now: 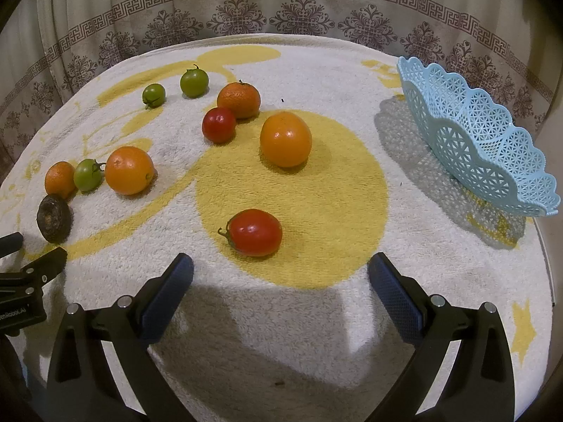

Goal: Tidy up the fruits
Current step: 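Move left gripper toward dark brown fruit while right gripper approaches large orange tomato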

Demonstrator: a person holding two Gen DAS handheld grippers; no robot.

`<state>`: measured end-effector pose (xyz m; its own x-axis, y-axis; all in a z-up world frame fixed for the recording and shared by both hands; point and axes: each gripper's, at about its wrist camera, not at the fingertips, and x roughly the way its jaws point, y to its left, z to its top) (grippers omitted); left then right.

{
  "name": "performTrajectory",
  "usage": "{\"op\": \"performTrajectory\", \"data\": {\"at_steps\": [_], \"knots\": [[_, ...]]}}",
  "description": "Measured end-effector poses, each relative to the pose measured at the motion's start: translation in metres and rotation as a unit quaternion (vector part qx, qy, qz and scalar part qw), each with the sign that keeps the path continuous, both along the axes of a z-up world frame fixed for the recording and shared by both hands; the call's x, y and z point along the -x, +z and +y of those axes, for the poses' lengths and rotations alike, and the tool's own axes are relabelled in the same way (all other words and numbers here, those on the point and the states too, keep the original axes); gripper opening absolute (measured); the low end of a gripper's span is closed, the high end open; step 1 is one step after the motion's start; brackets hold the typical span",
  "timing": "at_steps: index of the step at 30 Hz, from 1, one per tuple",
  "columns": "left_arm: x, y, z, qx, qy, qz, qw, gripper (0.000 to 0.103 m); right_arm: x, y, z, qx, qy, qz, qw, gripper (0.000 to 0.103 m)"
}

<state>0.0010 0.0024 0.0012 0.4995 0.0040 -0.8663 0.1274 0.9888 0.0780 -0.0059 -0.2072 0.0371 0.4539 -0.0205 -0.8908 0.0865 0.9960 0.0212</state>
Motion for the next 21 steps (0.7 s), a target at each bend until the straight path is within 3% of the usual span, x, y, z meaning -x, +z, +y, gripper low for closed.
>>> {"op": "performTrajectory", "data": {"at_steps": [21], "knots": [[0.0001, -0.0005, -0.0011, 0.000, 0.000, 0.002, 1.0000, 0.098, -0.0023, 0.0024, 0.0001, 0.001, -0.002, 0.009, 1.000, 0.101]]}}
